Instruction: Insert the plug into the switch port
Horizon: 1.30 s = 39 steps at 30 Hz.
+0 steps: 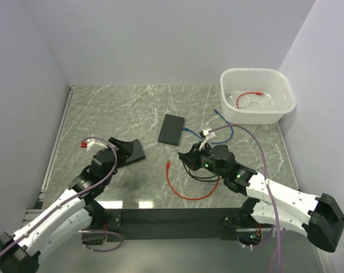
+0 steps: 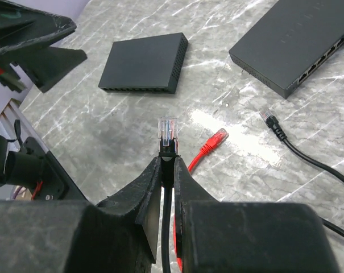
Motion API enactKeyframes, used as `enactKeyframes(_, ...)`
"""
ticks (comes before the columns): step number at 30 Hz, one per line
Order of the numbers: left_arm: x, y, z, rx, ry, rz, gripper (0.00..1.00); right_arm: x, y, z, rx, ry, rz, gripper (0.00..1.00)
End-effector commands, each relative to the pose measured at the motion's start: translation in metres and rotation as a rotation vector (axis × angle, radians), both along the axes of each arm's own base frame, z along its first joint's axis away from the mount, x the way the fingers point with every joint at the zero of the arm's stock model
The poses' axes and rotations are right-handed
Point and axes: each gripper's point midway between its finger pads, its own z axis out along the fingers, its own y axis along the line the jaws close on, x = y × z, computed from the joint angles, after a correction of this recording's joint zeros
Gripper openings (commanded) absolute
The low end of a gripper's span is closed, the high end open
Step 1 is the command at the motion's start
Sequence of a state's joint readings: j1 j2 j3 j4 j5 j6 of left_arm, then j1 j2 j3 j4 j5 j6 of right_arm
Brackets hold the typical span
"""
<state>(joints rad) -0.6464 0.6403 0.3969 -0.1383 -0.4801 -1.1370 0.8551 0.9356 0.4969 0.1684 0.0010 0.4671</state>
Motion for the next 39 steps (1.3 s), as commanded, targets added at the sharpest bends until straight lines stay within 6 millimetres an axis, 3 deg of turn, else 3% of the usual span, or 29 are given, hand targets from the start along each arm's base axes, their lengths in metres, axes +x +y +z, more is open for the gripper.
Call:
enactKeyframes(1,-0.006,0.047,-0.040,0.104,0.141,0.128,0.85,0.004,0.001,0.007,0.008,-0.023,-0.012,0.00)
enactKeyframes(4,0.003,0.065,-0.060,0.085,0.191,0.165,0.84,0.002,0.001,0.006,0.002,-0.019,-0.006,0.00)
enactKeyframes(6,0.005,0.083,-0.085,0.084,0.261,0.218,0.85,0.001,-0.001,0.006,-0.002,-0.021,-0.006,0.00)
enactKeyframes(8,0.009,0.084,-0.099,0.045,0.279,0.199,0.84,-0.001,-0.003,0.007,-0.003,-0.024,-0.010,0.00)
enactKeyframes(9,0.010,0.095,-0.111,0.037,0.317,0.233,0.83,-0.001,-0.005,0.007,-0.005,-0.026,-0.013,0.00)
enactKeyframes(12,0.011,0.095,-0.122,0.008,0.352,0.219,0.80,-0.003,-0.009,0.007,-0.004,-0.029,-0.020,0.00)
enactKeyframes(20,0.015,0.072,-0.127,-0.098,0.318,0.142,0.74,-0.001,-0.010,0.000,-0.015,-0.028,-0.026,0.00)
enactKeyframes(24,0.017,0.048,-0.124,-0.132,0.301,0.104,0.73,0.000,-0.008,-0.001,-0.018,-0.025,-0.023,0.00)
enactKeyframes(31,0.026,-0.004,-0.100,-0.149,0.254,0.020,0.73,0.002,-0.007,-0.003,-0.028,-0.022,-0.031,0.00)
enactKeyframes(35,0.025,-0.002,-0.106,-0.100,0.287,0.019,0.73,0.002,-0.008,-0.005,-0.040,-0.017,-0.033,0.00)
enactKeyframes(39,0.021,0.011,-0.086,-0.045,0.229,0.036,0.73,0.004,-0.006,-0.014,-0.075,0.013,-0.031,0.00)
